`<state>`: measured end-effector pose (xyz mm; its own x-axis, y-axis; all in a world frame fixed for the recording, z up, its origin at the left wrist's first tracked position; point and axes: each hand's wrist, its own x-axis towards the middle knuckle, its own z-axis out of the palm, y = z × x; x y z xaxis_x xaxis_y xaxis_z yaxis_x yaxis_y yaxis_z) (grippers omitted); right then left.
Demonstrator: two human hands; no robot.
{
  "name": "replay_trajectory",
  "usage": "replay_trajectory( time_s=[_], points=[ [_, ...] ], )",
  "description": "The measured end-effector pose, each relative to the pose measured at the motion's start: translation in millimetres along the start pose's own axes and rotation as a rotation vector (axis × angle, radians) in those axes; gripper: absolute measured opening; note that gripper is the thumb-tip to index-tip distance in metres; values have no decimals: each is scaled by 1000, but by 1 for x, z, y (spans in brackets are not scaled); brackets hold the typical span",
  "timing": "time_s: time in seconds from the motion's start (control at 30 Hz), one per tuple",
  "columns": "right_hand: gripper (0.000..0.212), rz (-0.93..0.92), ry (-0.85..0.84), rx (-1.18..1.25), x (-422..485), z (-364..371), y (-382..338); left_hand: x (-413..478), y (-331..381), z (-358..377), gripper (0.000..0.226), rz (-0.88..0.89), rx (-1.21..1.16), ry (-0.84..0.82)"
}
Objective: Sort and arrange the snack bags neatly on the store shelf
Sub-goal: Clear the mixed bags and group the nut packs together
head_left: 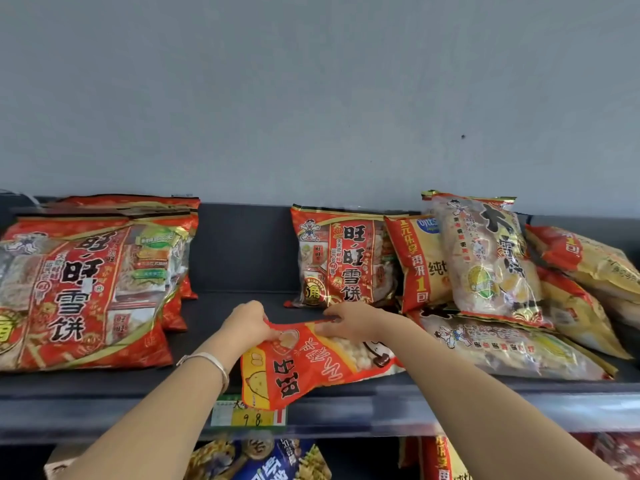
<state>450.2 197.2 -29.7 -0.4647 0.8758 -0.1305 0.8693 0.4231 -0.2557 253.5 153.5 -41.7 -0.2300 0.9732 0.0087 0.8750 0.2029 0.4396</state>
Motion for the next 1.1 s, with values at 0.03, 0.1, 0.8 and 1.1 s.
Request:
replay_trajectory(
  time_s=[0.03, 0.1, 0.8, 1.1],
  points=[
    [76, 0, 8, 11, 0, 1, 0, 0, 3, -1, 29, 16, 3, 23],
    [78, -1, 35, 29, 0, 2, 2, 0, 9, -3, 20, 93, -6, 87],
    [28, -79, 788, 515, -105, -111, 66, -45, 187, -58, 59, 566, -228, 959],
    [29, 169, 1074, 872, -209, -137, 232, -77, 351, 41, 97, 646, -865, 307]
  ],
)
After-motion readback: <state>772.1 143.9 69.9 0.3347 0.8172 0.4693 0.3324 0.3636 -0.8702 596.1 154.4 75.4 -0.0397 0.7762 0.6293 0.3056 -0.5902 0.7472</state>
